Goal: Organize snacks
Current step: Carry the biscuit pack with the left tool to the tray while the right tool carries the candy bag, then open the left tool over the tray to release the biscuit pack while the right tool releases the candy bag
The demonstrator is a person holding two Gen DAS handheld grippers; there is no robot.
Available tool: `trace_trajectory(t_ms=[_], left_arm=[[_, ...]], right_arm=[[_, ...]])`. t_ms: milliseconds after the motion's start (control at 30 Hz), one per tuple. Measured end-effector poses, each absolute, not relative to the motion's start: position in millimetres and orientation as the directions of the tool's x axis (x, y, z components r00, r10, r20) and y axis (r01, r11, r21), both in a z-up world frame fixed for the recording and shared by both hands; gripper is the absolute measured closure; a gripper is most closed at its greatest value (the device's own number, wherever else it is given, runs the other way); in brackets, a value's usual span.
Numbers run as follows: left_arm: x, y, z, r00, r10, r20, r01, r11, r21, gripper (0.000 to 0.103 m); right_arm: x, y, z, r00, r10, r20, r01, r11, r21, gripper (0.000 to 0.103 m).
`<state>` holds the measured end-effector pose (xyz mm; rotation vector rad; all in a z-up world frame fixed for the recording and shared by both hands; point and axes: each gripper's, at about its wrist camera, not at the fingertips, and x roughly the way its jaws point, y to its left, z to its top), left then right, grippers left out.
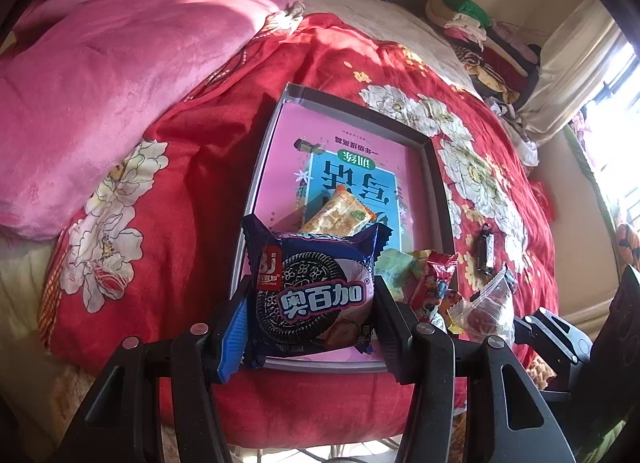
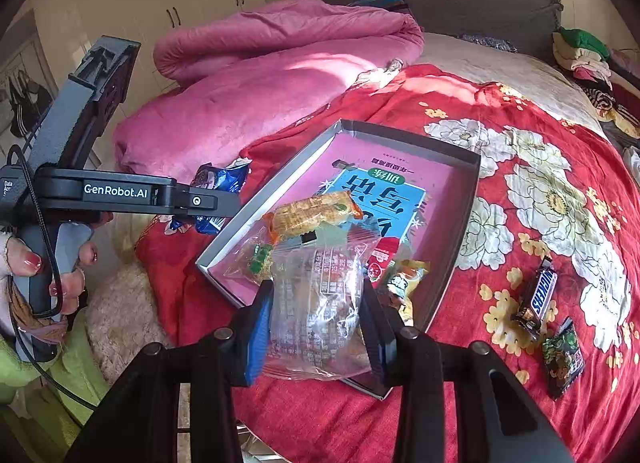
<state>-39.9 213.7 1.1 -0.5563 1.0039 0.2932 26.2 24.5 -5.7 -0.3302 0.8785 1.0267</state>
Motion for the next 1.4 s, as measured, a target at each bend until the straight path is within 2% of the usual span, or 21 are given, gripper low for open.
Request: trace_trajectory(t_ms=[633, 1167, 1400], left_arm=[[-28.7, 216.5, -22.2, 0.486, -0.048, -0.872, -0.469, 0.828, -0.307, 0.046], [-23.1, 215.4, -33.6, 0.461, -0.051, -0.886, -0.468, 0.834, -0.292, 0.045], [-20.0, 210.4, -34.7, 0.450, -0.045, -0.892, -0.462, 0.843, -0.276, 0.045]], right_arm=[[29.8, 62.5, -35.0, 0.177, 0.550, -0.816, -0.890, 0.444, 0.107, 0.062], [32.9, 78.5, -49.8, 0.208, 0.510, -0.835, -0.905, 0.424, 0.033, 0.061], [32.6, 66.5, -42.5, 0.219, 0.530, -0.819, -0.898, 0.438, 0.043, 0.056]])
